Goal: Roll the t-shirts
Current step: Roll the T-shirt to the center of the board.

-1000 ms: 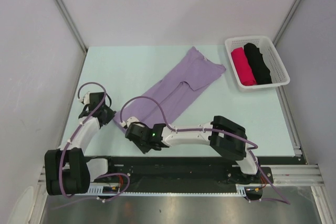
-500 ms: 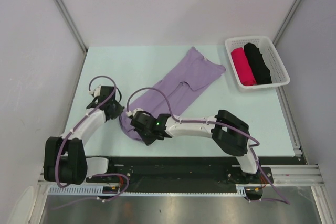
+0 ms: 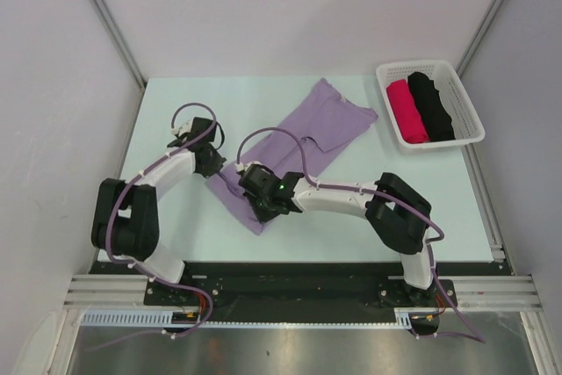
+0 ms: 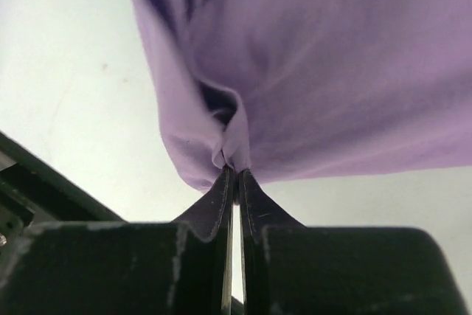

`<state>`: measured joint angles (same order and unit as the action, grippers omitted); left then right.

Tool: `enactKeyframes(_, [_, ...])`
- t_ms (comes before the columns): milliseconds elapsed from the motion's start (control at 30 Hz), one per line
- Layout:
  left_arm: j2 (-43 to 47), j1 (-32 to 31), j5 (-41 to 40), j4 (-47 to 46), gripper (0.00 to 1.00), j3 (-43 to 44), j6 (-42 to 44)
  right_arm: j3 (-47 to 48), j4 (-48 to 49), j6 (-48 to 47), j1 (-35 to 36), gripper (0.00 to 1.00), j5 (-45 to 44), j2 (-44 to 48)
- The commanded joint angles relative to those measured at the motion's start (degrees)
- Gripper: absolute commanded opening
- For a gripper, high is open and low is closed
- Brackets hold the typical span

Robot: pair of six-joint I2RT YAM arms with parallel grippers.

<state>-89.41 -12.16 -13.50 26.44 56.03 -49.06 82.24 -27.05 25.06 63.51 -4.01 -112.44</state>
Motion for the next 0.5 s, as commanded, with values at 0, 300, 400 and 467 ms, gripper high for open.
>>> enactKeyframes(0, [-2.4,-0.4,-1.6,0.3,0.00,4.2,0.3,-1.7,1.0,1.9,-1.5,0.00,-2.1,3.1])
enactKeyframes(300, [-3.8,-0.5,-2.2,-0.9,0.00,5.5,1.3,-2.1,0.9,2.9,-2.8,0.00,-3.9,3.4])
enactKeyframes(400, [-4.5,-0.5,-1.8,-1.4,0.00,5.6,2.1,-2.3,0.7,3.0,-3.4,0.00,-3.9,3.9])
enactKeyframes(467, [-4.9,-0.6,-1.4,-1.6,0.00,5.5,2.5,-2.4,0.5,3.0,-3.4,0.00,-4.1,3.9])
